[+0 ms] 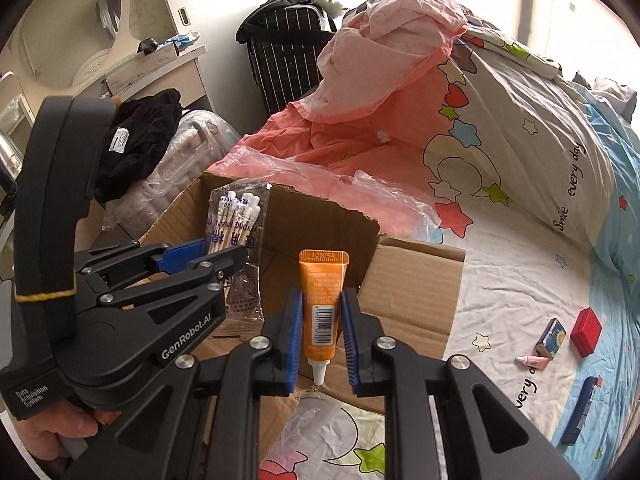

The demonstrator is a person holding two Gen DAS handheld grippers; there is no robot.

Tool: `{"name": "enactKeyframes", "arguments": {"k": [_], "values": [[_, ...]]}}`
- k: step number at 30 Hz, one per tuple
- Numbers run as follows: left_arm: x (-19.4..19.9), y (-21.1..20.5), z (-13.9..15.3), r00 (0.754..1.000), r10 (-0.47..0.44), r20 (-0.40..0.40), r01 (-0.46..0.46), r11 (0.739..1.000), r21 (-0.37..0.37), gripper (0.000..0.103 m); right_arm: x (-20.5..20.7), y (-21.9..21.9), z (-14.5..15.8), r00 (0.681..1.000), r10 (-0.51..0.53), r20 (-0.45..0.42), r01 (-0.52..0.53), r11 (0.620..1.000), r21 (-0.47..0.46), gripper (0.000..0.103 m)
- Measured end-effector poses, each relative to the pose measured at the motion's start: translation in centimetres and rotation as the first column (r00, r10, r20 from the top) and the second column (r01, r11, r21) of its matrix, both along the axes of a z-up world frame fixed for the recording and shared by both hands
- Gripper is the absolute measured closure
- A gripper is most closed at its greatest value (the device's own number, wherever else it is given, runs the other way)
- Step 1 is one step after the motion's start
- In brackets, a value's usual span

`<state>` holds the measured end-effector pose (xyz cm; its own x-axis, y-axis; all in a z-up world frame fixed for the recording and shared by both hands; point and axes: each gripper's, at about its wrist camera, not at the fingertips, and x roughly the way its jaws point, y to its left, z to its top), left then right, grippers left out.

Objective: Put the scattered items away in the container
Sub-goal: 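Carry the swab bag and orange tube with both tools over the cardboard box, then open both tools to drop the swab bag and orange tube into the box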

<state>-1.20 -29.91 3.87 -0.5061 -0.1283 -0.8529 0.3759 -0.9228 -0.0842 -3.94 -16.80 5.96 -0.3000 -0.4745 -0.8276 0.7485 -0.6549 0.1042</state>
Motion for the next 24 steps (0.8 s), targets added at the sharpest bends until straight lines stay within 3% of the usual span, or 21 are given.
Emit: {"name": "enactKeyframes", "arguments": {"k": [24], "values": [[-0.9,-1.5,-3.4,0.998,0.017,0.061,-0.018,1.0,0.017,0.083,-0.9,-2.3,-4.0,0.997,0.028,0.065,-0.031,0.998,0.046,0.085]]}}
